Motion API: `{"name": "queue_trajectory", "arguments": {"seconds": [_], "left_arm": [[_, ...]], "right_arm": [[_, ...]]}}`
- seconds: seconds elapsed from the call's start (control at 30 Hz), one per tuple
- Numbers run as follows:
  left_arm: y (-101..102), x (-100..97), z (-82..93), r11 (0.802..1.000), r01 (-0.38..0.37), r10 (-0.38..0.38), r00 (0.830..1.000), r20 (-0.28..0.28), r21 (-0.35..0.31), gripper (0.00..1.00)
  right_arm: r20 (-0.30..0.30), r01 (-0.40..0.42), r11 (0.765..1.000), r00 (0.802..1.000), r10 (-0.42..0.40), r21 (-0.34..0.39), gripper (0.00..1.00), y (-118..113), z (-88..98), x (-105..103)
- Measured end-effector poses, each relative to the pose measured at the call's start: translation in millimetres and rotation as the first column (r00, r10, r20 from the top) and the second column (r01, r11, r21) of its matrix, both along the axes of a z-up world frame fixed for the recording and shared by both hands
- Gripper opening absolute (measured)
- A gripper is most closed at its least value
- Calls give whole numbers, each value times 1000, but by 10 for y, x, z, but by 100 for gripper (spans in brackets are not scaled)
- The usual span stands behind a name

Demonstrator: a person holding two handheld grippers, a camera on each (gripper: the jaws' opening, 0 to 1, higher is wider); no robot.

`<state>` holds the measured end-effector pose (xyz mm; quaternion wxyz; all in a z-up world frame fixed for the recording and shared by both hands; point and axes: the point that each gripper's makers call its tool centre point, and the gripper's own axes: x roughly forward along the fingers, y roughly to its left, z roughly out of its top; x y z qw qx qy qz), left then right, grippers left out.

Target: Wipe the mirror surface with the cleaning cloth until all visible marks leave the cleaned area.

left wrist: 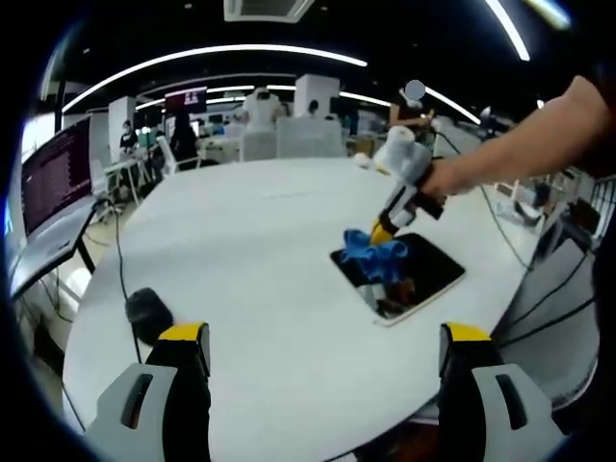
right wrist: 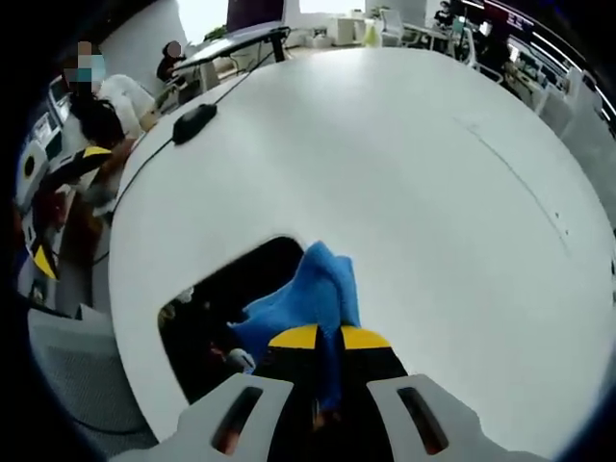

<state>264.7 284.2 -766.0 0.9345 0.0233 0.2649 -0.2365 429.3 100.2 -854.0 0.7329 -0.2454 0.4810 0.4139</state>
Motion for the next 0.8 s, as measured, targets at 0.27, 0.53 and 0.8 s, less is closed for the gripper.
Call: {"name": "queue_trajectory", "arguments": {"seconds": [0.27,0.53,0.8], "left_arm": [[56,-44,15,1000,-3,3,1000,1,11,99],[107,17,57,1000,-17,17,1000,18,3,99],[47,-7,60,1000,-6,6,1000,14,2,99]], "right_arm": [[8,-28,999,1000,28,-31,1,-14,-39,43],[20,-15,999,1000,16,-36,1,-13,-48,33],[26,-20,999,999,20,-32,1,-8,-34,26]]}}
